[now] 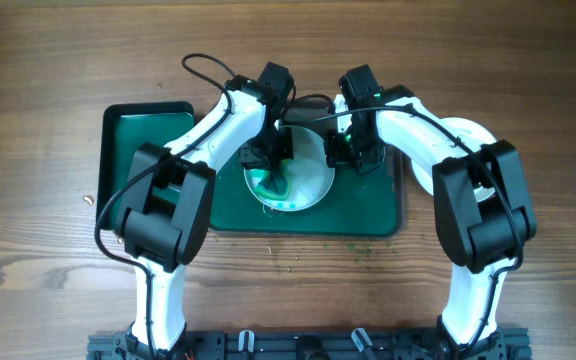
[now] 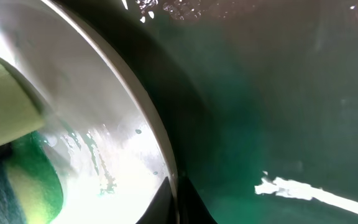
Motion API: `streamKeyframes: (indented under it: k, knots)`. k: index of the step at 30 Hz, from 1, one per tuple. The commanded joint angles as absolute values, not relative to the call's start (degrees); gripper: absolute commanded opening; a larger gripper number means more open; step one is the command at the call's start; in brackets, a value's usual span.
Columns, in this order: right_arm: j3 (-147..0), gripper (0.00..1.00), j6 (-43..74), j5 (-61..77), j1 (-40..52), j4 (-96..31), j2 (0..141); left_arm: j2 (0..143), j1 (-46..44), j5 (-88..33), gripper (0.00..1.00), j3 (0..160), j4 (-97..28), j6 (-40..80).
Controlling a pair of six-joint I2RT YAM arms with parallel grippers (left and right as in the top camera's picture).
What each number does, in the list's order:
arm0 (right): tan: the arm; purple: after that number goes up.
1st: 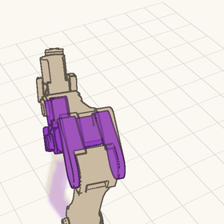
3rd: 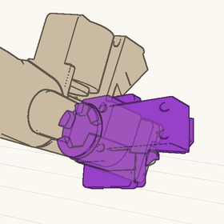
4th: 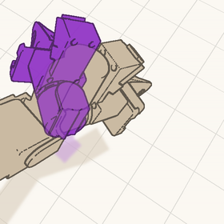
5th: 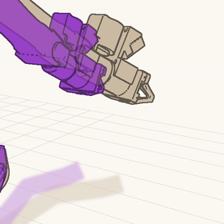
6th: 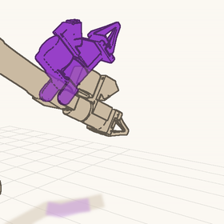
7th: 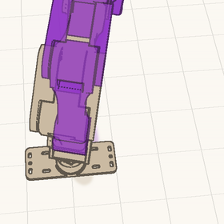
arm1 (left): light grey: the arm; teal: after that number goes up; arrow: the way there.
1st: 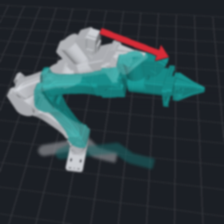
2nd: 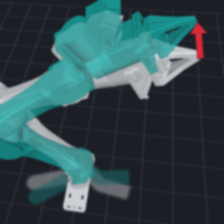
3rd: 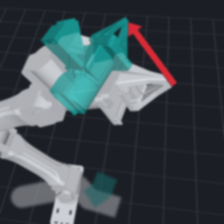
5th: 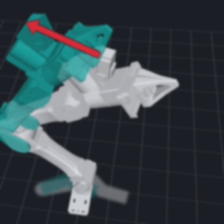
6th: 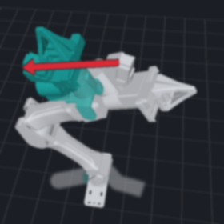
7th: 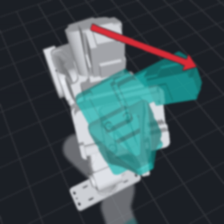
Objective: Clean dirty plates on tray and stack at the side
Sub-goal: 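Scrub the last plate with the sponge while the right gripper holds it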
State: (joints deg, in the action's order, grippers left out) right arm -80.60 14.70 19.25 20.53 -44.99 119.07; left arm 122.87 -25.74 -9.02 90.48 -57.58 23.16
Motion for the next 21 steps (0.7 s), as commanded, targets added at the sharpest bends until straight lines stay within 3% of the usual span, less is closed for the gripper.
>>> streamKeyframes:
  k: [1, 7, 11, 14, 18, 21]
  knots:
    - [-79.79, 0.04, 13.67, 20.47, 20.45, -44.58, 120.62, 125.73, -27.44, -27.44, 0.04, 90.00, -55.05, 8.78]
    - [-79.79, 0.04, 13.67, 20.47, 20.45, -44.60, 120.62, 125.73, -25.65, -24.23, 0.04, 90.00, -48.01, 12.01]
    - [-79.79, 0.04, 13.67, 20.47, 20.45, -44.62, 120.62, 125.69, -22.76, 4.14, 0.04, 90.02, -47.79, 29.91]
    - [-79.79, 0.04, 13.67, 20.45, 20.45, -44.60, 120.62, 125.69, -21.50, 13.34, 0.04, 90.00, -52.75, 34.28]
    - [-79.79, 0.04, 13.67, 20.45, 20.45, -44.34, 120.62, 125.69, -21.54, 12.97, 0.04, 90.00, -59.55, 33.65]
    - [-79.79, 0.04, 13.67, 20.45, 20.45, -44.31, 120.62, 125.69, -22.41, -2.09, 0.04, 90.00, -61.12, 20.86]
